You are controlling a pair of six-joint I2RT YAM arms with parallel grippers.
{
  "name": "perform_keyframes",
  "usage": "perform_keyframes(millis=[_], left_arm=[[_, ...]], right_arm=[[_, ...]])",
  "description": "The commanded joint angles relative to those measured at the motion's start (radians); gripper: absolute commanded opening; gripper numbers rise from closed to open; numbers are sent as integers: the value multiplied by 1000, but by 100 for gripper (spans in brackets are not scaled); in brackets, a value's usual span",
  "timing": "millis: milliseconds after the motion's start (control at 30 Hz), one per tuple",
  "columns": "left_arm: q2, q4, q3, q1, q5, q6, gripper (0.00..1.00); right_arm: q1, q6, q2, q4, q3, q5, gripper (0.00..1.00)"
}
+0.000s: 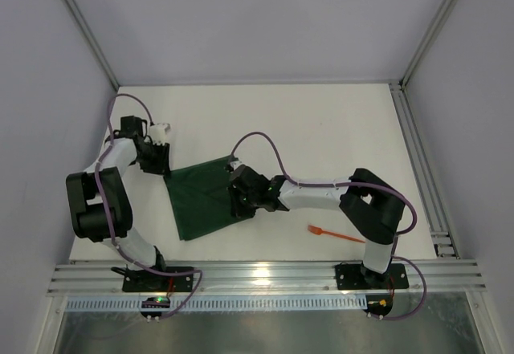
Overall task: Fold the napkin into a case and place the utensils inside
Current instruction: Smooth out the upper triangle-folded napkin at the center of the board.
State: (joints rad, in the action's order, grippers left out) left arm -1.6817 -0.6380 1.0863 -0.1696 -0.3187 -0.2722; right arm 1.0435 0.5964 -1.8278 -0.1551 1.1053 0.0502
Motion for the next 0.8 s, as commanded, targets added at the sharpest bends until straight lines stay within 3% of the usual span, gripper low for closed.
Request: perform_keyframes(millis=[0,367,600,767], left_arm=[[103,-48,37,2,-46,-31,33],[211,-230,-8,25,-117,-137,37],[255,-278,-167,192,-23,-225,37],[255,-235,-226,234,52,-229,36]], right_arm=[[6,32,5,49,-2,-12,7],[6,65,-62,57,21,20,6],[6,77,-56,63,21,20,6],[3,79,-19,57,27,16,6]])
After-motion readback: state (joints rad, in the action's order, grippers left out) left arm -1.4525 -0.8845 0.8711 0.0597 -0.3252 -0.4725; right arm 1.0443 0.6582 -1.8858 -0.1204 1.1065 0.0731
